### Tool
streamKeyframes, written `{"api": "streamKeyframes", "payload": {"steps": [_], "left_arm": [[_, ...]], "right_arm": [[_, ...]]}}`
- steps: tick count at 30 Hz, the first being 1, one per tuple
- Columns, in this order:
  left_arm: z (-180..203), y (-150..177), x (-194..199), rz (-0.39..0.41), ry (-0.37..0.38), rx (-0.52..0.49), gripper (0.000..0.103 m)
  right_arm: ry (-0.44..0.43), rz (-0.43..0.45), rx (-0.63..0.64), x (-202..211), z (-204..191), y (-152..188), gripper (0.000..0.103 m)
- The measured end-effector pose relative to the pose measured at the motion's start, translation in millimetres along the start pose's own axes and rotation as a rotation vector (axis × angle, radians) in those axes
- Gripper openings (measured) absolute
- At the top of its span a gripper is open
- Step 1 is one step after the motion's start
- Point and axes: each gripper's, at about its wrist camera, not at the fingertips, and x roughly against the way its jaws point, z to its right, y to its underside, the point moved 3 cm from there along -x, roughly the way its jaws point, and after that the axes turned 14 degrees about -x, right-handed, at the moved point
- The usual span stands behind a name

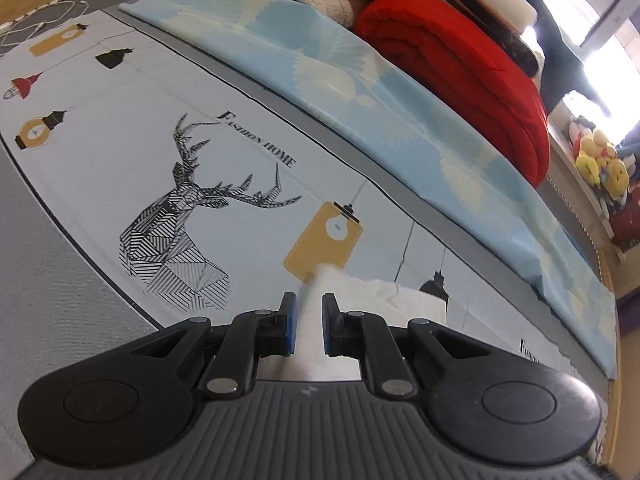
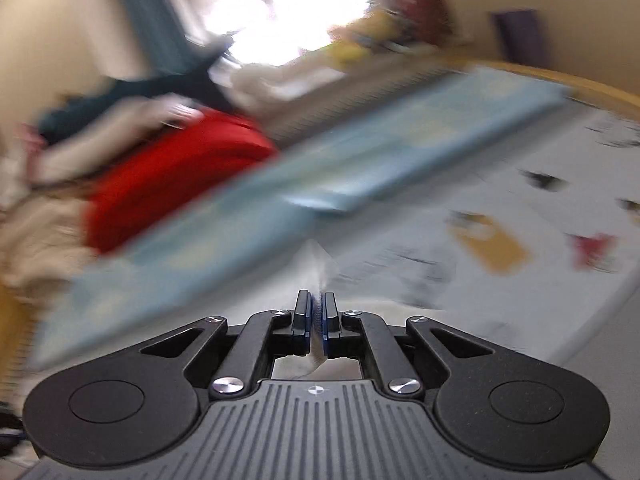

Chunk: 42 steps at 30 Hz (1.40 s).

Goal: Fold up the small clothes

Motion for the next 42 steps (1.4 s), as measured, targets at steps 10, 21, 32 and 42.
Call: {"api": "streamKeyframes", "payload": {"steps": [10, 21, 32, 42], "left_arm": [[30, 25, -29, -0.128, 0.101, -0.133, 0.014], [29, 47, -48, -0.223, 0.117, -0.183, 0.021], [41, 64, -56, -0.303, 0.116, -0.367, 0.02], [3, 44, -28, -0.222, 0.062, -0.245, 0.011]], "right_arm": [[0.071, -0.079, -0.038, -20, 56, -8, 0.004], [0.058, -0.118, -0.054, -25, 55, -7, 0.005], [0.065, -0.117, -0.048, -23, 48, -7, 0.005], [-0.181, -0.109, -0.09, -1, 20, -11, 0.003]]}}
